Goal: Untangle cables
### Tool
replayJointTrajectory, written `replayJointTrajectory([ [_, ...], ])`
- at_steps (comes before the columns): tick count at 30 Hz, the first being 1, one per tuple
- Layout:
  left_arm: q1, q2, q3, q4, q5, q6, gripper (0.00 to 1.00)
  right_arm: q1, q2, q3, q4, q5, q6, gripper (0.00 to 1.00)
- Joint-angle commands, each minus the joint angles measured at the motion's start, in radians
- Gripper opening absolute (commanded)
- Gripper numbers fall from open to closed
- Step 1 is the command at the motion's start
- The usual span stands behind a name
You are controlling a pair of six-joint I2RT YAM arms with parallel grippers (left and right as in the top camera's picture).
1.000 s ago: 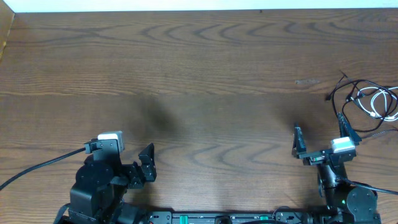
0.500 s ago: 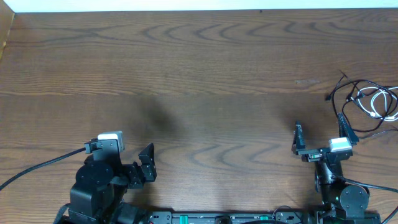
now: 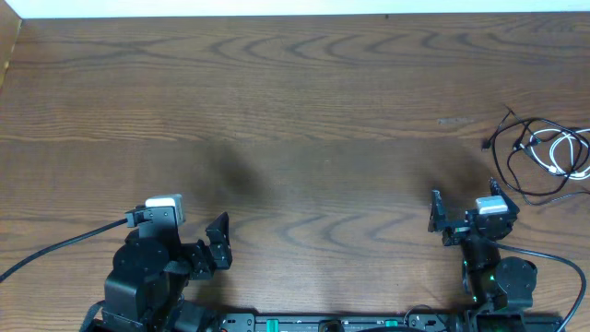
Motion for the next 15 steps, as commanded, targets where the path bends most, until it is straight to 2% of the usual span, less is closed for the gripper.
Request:
replayJointTrajectory([
  [1, 0.002, -0.003, -0.003, 0.0, -0.019, -0.002, 0.98, -0.007, -0.008, -0.001, -0.004, 0.009, -0.006, 0.99],
  [15, 0.002, -0.003, -0.003, 0.0, -0.019, -0.002, 0.98, -0.007, -0.008, -0.001, -0.004, 0.022, 0.013, 0.99],
])
